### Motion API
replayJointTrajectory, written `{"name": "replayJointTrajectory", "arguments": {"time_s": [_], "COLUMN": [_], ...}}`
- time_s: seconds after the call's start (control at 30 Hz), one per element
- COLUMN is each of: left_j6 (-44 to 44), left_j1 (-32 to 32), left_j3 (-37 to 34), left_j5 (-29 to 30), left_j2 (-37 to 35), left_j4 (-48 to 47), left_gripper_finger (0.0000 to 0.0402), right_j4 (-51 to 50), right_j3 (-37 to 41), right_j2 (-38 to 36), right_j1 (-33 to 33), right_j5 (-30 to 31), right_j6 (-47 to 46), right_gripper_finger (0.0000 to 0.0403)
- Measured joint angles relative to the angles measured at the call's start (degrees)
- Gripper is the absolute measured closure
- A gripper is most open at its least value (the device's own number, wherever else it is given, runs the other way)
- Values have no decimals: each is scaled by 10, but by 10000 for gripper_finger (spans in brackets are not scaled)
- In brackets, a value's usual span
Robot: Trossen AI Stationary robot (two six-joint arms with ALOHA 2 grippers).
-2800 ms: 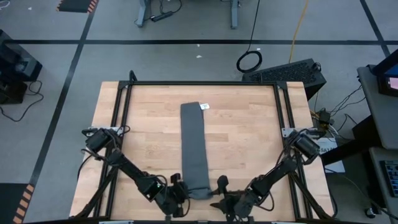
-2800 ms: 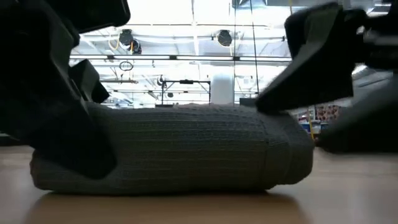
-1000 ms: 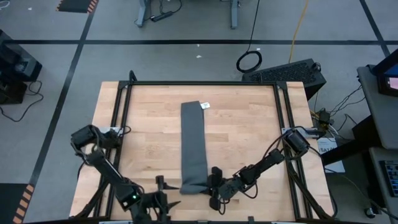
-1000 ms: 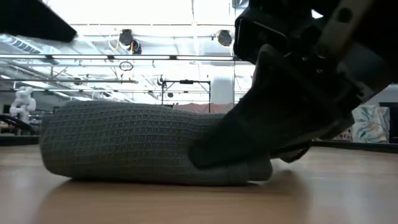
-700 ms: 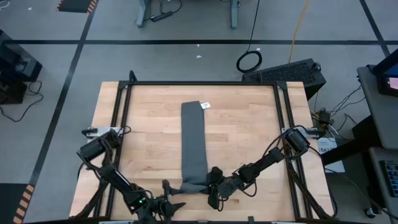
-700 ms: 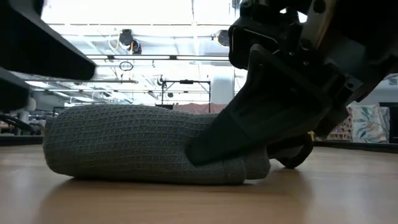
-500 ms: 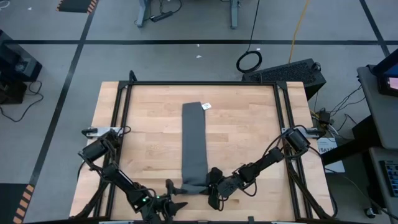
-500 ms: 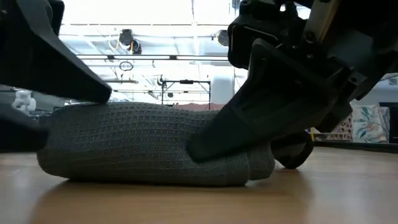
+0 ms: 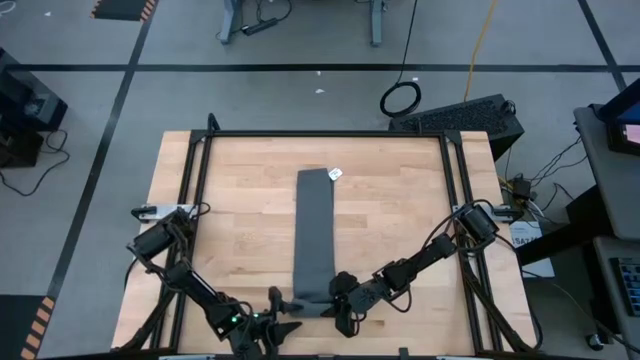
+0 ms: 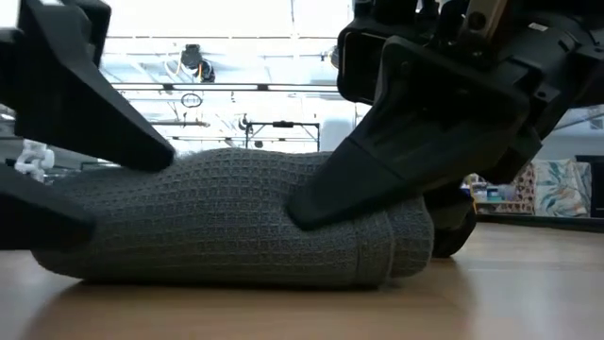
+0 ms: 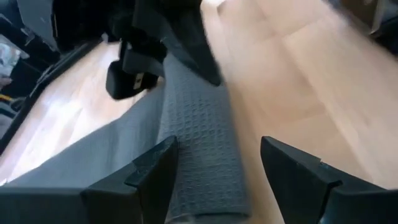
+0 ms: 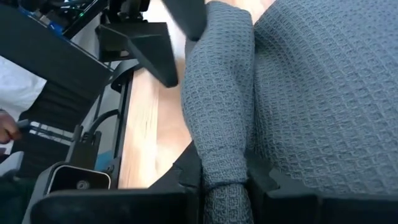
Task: Roll towel into tight, uniform cylinder
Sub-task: Roll the towel
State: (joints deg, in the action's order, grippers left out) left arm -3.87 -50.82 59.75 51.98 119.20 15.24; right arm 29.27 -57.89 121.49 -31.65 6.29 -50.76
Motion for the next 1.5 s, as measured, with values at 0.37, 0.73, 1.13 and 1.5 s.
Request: {"name": "replayJointTrajectory", "arguments": {"time_s": [0.37,0.73,1.13,1.5], "left_j6": [-49,-164,-214,-301], "left_j1": [33,55,57,64], "left_j3": [1,2,0,-2], "left_j5": [-84,-132,-131,-205], "left_j2": [-1,-3,-2,-30], "left_j4": [-37,-92,-81,-75], "left_gripper_finger": [166,262,353,344], "right_j4": [0,-22,-142,-105], "right_j3": [0,1,3,2], "right_j2": [0,-25,-110,-103], "right_j1": [1,0,-39,-124], "right_j5": [-6,-4,49,296], "right_j6": [-2,33,227,405], "right_gripper_finger": [355,300,150,148]}}
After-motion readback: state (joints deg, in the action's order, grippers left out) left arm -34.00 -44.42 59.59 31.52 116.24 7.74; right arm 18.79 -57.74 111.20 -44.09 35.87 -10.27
